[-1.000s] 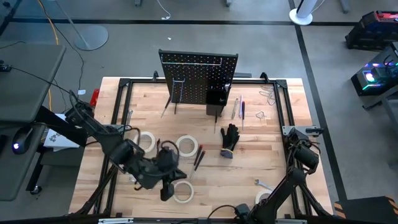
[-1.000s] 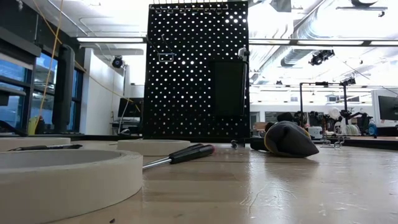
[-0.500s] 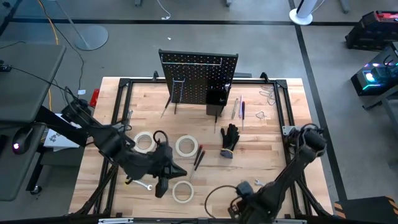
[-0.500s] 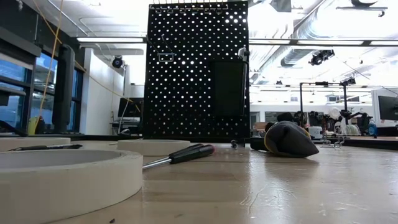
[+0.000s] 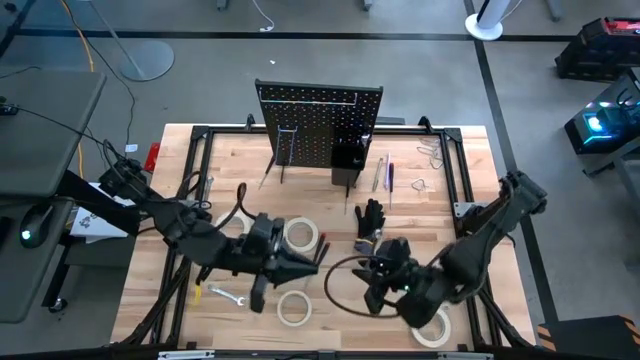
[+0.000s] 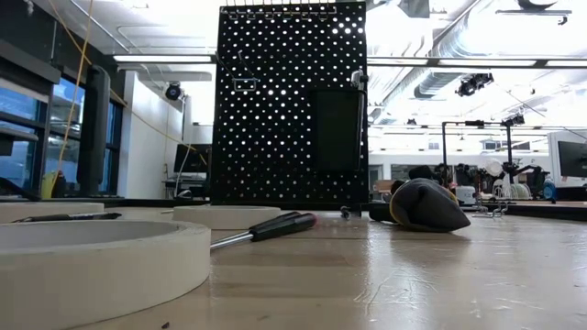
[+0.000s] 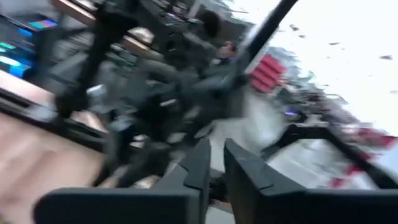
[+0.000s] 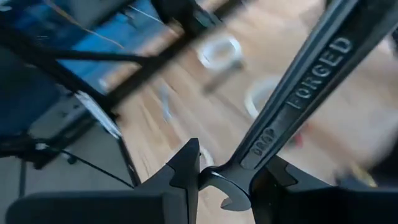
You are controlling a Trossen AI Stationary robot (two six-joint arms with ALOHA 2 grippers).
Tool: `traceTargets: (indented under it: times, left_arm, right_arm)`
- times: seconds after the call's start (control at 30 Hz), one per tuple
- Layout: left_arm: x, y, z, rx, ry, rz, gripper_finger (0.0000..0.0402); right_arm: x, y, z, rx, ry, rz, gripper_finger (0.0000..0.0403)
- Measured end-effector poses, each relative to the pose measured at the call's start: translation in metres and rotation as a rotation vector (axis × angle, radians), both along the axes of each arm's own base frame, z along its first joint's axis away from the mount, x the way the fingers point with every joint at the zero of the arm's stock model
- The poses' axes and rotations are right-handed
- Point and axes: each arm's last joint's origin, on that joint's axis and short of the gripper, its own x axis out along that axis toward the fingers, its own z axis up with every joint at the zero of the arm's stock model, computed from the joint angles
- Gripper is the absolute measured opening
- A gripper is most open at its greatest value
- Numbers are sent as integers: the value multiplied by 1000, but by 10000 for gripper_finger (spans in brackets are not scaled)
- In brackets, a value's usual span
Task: Hang tools onto peg board
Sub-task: Hang the 12 mm tool onto the pegboard on the top left
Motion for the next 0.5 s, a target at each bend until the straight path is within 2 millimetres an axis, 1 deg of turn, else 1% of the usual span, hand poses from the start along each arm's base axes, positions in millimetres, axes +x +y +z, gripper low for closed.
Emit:
traceTargets:
  times: [0.1, 0.23, 0.37, 0.5]
  left_arm:
    - [8, 12, -3, 46, 18, 106, 89]
    - [23, 26, -9, 92, 19, 192, 158]
    - [40, 29, -17, 70, 17, 146, 218]
    - [44, 31, -19, 36, 19, 66, 253]
  right_arm:
    - [8, -9, 18, -77, -78, 79, 86]
    - [20, -15, 31, -156, -152, 177, 86]
    - [28, -19, 39, -196, -211, 239, 86]
    - [30, -20, 40, -223, -210, 276, 86]
